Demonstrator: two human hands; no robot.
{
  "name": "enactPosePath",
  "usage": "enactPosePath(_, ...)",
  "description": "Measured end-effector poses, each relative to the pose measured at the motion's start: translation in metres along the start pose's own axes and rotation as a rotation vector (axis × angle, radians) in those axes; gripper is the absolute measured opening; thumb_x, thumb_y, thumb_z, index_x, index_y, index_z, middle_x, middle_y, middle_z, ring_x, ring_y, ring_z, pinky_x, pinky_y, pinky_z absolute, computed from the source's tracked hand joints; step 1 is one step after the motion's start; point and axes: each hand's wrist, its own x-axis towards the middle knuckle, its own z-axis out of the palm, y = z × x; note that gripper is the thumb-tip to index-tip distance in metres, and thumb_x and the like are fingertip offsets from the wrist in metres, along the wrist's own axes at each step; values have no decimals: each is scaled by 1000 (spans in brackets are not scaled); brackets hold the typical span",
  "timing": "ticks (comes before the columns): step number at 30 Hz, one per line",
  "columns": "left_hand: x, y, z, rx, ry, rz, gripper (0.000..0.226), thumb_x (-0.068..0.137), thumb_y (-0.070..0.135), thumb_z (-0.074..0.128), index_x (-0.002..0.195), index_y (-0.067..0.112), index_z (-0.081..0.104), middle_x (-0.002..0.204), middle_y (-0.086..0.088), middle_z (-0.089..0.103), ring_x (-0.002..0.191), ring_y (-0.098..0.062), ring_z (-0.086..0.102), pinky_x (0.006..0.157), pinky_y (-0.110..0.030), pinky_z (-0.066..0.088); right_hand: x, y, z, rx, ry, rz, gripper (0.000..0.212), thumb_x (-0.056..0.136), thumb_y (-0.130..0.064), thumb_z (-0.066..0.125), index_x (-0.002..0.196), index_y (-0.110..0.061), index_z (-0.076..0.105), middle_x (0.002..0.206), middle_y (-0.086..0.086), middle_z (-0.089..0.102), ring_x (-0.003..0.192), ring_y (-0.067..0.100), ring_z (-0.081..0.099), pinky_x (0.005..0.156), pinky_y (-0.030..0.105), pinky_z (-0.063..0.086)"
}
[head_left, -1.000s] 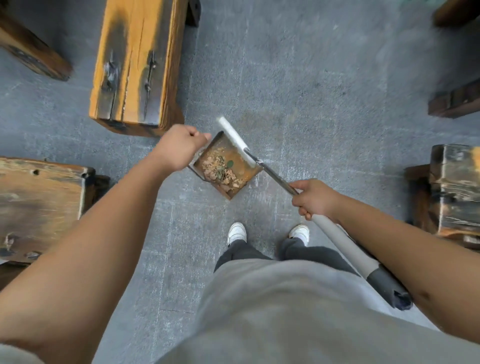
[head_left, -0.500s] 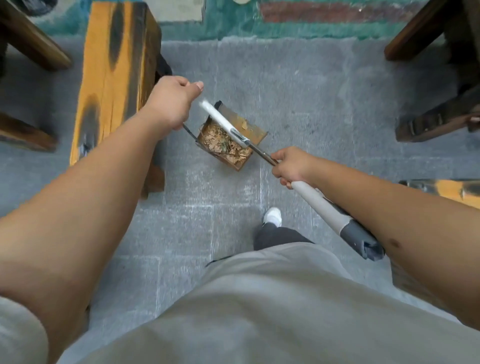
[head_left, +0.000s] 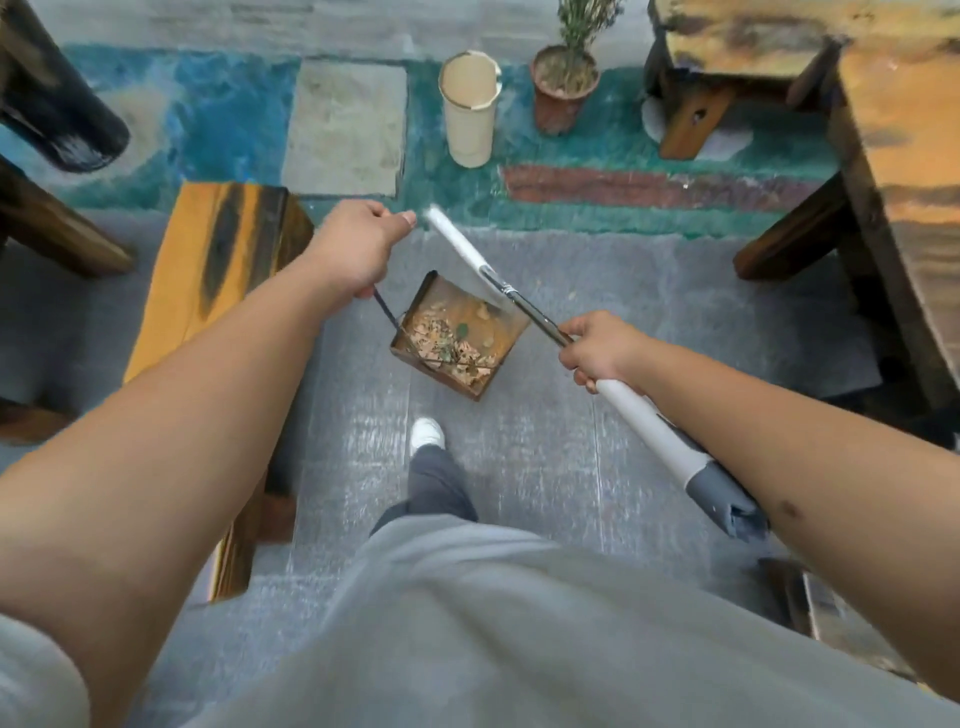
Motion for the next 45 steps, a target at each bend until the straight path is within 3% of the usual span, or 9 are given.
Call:
enactPosePath(11, 249, 105, -22, -2, -113, 32, 36, 88, 30, 57, 61, 22, 35, 51, -5, 26, 37, -16, 21, 39, -19, 19, 156, -125, -52, 158, -27, 74, 46, 82, 4, 52, 128, 1, 50, 63, 11, 44, 35, 17, 40, 34, 18, 33)
enactPosePath(14, 318, 131, -19, 30, -108, 35, 34, 88, 31, 58, 63, 21, 36, 49, -3, 28, 38, -16, 23, 39, -20, 21, 203, -158, -97, 248, -20, 44, 54, 82, 5, 52, 134, -8, 48, 73, 13, 50, 37, 16, 42, 36, 21, 34)
enactPosePath(18, 413, 170, -14, 67, -100, 57, 35, 89, 30, 57, 63, 22, 35, 52, -3, 26, 41, -15, 23, 42, -21, 19, 286, -205, -161, 252, 9, -10, 48, 83, 7, 50, 131, -2, 50, 81, 17, 50, 37, 15, 42, 36, 21, 35)
enactPosePath(22, 497, 214, -18, 90, -73, 50, 36, 89, 30, 57, 63, 22, 34, 52, -2, 25, 42, -15, 21, 42, -19, 18, 356, -252, -226, 229, -25, -5, 52, 84, 6, 51, 133, -11, 49, 76, 15, 51, 37, 15, 42, 37, 21, 36)
enactPosePath(28, 602, 279, -44, 113, -4, 82, 31, 88, 30, 57, 66, 21, 39, 57, -7, 30, 45, -16, 27, 45, -22, 22, 434, -331, -298, 137, -85, -46, 42, 81, 5, 50, 123, 0, 56, 63, 9, 45, 37, 16, 40, 38, 23, 36)
enactPosePath(35, 729, 317, -72, 132, -29, 142, 28, 87, 29, 59, 67, 22, 40, 55, -4, 34, 43, -15, 29, 42, -21, 24, 529, -412, -312, 196, -70, -11, 44, 84, 6, 49, 128, 5, 48, 62, 13, 49, 31, 13, 38, 34, 19, 35)
enactPosePath(39, 806, 324, -95, 49, -110, 177, 14, 84, 13, 56, 74, 21, 51, 59, -1, 38, 46, -12, 32, 44, -22, 22, 586, -459, -307, 276, -78, 25, 37, 85, 3, 46, 122, 0, 53, 40, 6, 43, 29, 13, 39, 35, 19, 35)
enactPosePath(42, 858, 330, -114, -57, -151, 177, 11, 86, 10, 54, 94, 16, 58, 65, 2, 44, 48, -8, 36, 42, -21, 24, 624, -493, -301, 292, -35, 13, 43, 84, 3, 49, 126, -1, 53, 54, 12, 48, 35, 16, 40, 38, 22, 36)
enactPosePath(45, 904, 345, -126, 10, -167, 192, 10, 93, 19, 49, 97, 14, 57, 66, 2, 55, 50, -7, 46, 42, -20, 32, 650, -520, -299, 354, -10, 37, 55, 83, 4, 49, 137, -6, 46, 59, 13, 52, 36, 15, 42, 39, 23, 38)
